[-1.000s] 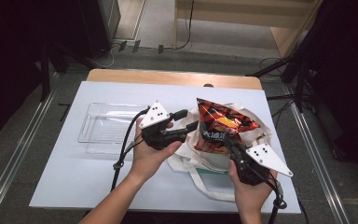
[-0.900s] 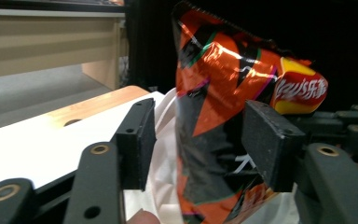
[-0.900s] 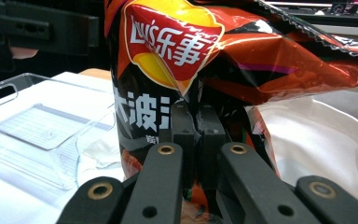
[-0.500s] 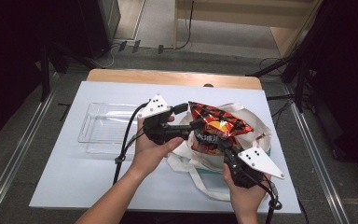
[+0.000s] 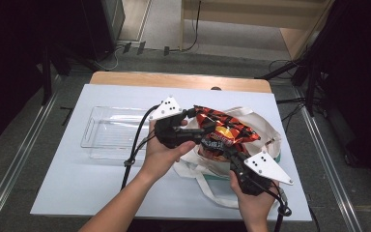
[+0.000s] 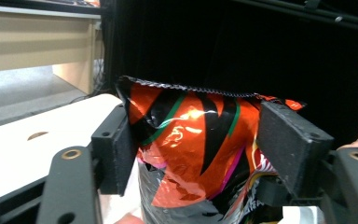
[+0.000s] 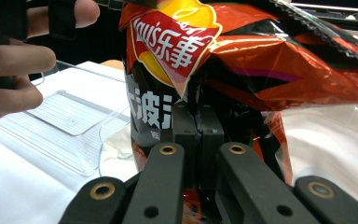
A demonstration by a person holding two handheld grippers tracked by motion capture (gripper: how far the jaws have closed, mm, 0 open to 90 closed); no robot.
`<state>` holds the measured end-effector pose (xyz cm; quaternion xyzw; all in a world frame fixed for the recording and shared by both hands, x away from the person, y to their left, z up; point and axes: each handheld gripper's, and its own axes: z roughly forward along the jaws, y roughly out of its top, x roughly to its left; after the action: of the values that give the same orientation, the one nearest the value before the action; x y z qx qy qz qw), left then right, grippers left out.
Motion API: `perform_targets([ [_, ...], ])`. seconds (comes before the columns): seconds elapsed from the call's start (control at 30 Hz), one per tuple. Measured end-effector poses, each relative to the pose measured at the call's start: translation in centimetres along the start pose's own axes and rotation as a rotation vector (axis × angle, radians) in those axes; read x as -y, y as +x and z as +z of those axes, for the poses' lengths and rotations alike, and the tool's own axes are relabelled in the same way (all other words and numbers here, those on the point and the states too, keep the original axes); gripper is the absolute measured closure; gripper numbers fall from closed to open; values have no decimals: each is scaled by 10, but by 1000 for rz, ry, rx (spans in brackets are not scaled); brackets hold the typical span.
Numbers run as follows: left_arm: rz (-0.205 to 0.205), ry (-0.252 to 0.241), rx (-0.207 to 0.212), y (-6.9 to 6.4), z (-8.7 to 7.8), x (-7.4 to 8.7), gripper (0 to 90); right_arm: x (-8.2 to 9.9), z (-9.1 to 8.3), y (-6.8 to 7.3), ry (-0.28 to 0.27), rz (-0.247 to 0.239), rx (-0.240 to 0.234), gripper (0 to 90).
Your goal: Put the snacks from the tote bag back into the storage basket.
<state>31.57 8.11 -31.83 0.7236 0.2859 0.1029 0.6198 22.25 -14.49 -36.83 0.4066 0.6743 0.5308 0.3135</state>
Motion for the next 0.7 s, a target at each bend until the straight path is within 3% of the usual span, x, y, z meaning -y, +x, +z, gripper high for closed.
perform_targets([
  [0.13,-28,-19,-12,2,-1,0,558,0,-1,-2,2,9,3,900],
  [0.23,-17,-31,-32,-1,-3,0,687,1,-1,-4,6,13,5,900],
  [0.27,-3,-26,-49,-4,-3,0,719,1,-1,-4,8,12,7,900],
  [0.47,9,-29,-56,-7,-4,0,852,3,1,-5,28,28,10,867],
  [0.53,-18,-29,-41,-5,-5,1,900,3,1,-5,16,40,6,800],
  [0.57,-36,-28,-28,-3,-5,1,900,3,1,-5,6,49,1,721],
  [0.7,-59,-35,-25,2,-7,1,900,0,1,-4,-4,52,15,524],
])
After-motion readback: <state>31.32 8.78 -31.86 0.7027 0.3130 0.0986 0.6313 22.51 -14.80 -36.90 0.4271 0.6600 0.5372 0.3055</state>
